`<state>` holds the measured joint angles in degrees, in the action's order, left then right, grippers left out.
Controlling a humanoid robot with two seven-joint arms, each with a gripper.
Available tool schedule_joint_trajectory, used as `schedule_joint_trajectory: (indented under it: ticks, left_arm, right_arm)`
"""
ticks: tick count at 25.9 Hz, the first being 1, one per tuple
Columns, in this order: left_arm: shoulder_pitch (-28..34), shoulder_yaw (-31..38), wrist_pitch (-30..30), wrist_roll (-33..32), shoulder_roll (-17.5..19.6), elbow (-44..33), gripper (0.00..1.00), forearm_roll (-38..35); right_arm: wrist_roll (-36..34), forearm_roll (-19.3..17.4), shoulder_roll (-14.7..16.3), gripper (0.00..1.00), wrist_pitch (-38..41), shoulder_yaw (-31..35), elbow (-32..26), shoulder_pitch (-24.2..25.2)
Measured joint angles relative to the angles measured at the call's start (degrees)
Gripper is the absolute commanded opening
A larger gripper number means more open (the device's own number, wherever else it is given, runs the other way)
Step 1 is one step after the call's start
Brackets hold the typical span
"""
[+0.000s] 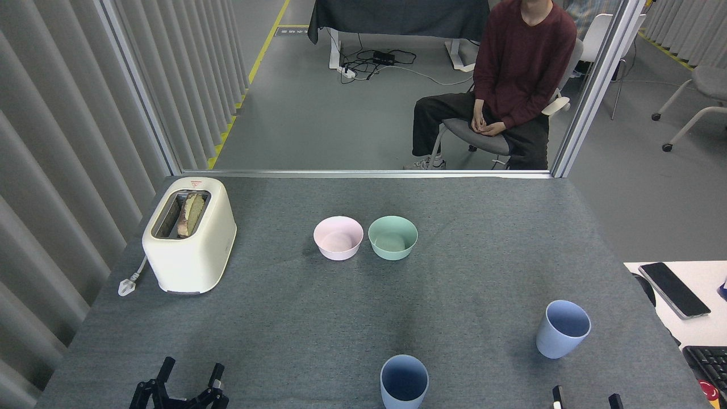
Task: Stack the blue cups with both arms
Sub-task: 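Open the left gripper and withdraw it from the cup, then reach the right gripper to the other blue cup and grasp it, then carry the held cup toward the first cup and lower it inside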
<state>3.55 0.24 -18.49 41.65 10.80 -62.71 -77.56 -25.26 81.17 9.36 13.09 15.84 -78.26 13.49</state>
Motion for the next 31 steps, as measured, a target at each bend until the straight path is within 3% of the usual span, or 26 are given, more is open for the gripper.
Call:
schedule_joint_trajectory:
  ticks: [6, 26, 27, 29, 31]
  left_arm:
    - [1.7, 2.4, 0.1, 0.0, 0.1, 0.2, 0.99, 1.8]
    - [4.7, 4.3, 0.0, 0.1, 0.1, 0.1, 0.99, 2.0]
    - [4.7, 4.3, 0.0, 0.1, 0.1, 0.1, 0.99, 1.9]
    - [4.7, 4.3, 0.0, 0.1, 0.2, 0.1, 0.99, 1.9]
    - [4.7, 4.3, 0.0, 0.1, 0.2, 0.1, 0.99, 1.8]
  right_arm:
    - [0.3, 0.0, 2.4, 1.0, -0.5, -0.1, 10.7, -9.4]
    - [0.3, 1.0, 6.2, 1.0, -1.0, -4.5, 25.5, -23.7]
    - [0.3, 1.1, 6.2, 0.94, -1.1, -4.7, 26.4, -24.3]
    - [0.2, 1.3, 6.1, 0.63, -1.5, -4.9, 27.6, -25.1]
    - [0.2, 1.4, 5.9, 0.52, -1.7, -4.9, 28.0, -25.3]
